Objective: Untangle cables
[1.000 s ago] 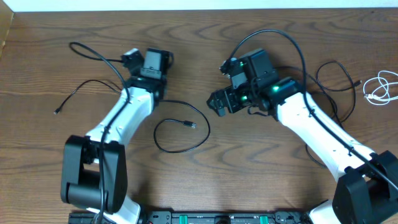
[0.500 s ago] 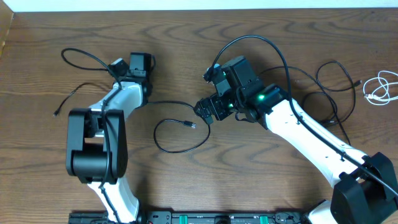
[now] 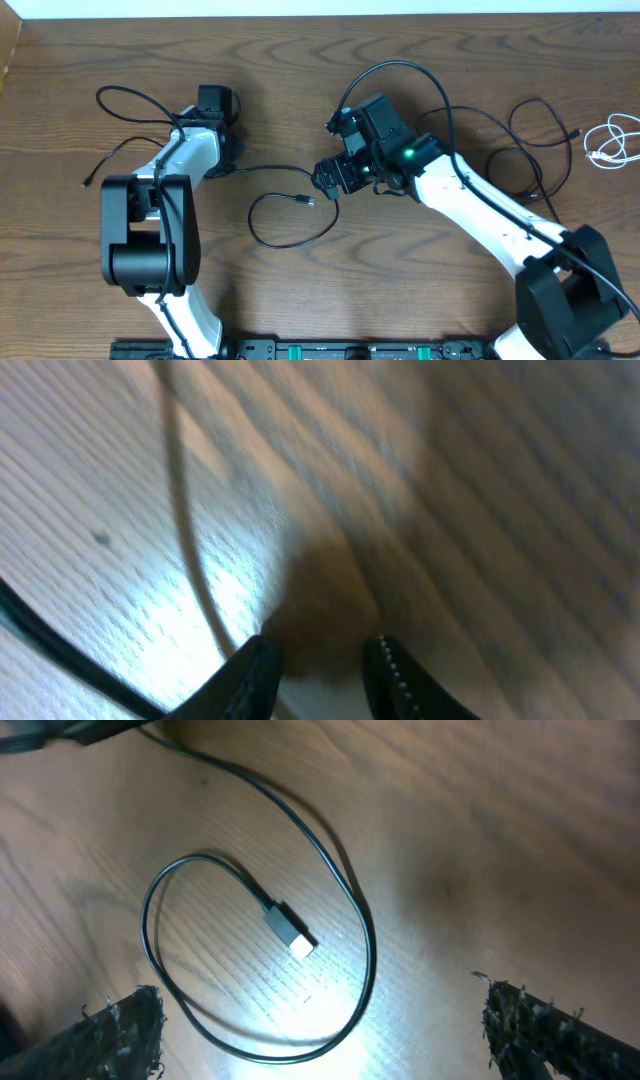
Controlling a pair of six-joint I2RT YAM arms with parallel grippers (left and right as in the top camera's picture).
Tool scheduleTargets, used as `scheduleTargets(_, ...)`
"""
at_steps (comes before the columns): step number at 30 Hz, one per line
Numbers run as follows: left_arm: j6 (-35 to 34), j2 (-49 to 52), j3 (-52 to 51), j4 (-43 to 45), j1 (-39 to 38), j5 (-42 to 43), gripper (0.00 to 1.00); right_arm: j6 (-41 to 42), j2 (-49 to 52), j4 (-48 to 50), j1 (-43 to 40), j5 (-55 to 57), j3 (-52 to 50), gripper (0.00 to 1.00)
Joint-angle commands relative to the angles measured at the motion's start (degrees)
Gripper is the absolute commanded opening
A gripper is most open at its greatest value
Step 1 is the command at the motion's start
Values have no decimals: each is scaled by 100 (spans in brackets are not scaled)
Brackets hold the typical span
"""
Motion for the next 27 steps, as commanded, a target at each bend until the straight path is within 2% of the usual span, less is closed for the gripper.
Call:
scheduleTargets(1, 39, 317, -262, -446, -22, 1349, 29, 977, 249, -122, 39, -140, -35, 99)
scheduleTargets(5, 116, 315, -262, -710, -24, 1797, 27, 1193, 470, -468, 42, -1091, -35, 99)
scheduleTargets(8, 197, 315, -262, -846, -22, 1923, 27, 1279, 621, -1110, 42, -2240, -35, 99)
scheduleTargets(13, 302, 315, -262, -802, -22, 1923, 27, 1698, 638, -1751, 76, -2430, -46, 99)
scheduleTargets(15, 302, 315, -262, -802, -22, 1926, 27, 1912, 638, -1615, 133, -2326, -107, 99)
scheduleTargets(17, 302, 315, -262, -824, -22, 1926, 27, 2413, 643, -1300, 225, -2127, -227, 93)
scheduleTargets(22, 302, 315, -262, -890, -22, 1928, 27, 3429, 651, -542, 352, -2068, -577, 90)
scheduleTargets(24, 302, 315, -262, -887, -22, 1928, 27, 3779, 651, -214, 409, -2035, -763, 81)
scheduleTargets(27, 299, 315, -262, -887, -24, 1930, 27, 4271, 651, 186, 476, -1709, -1069, 58)
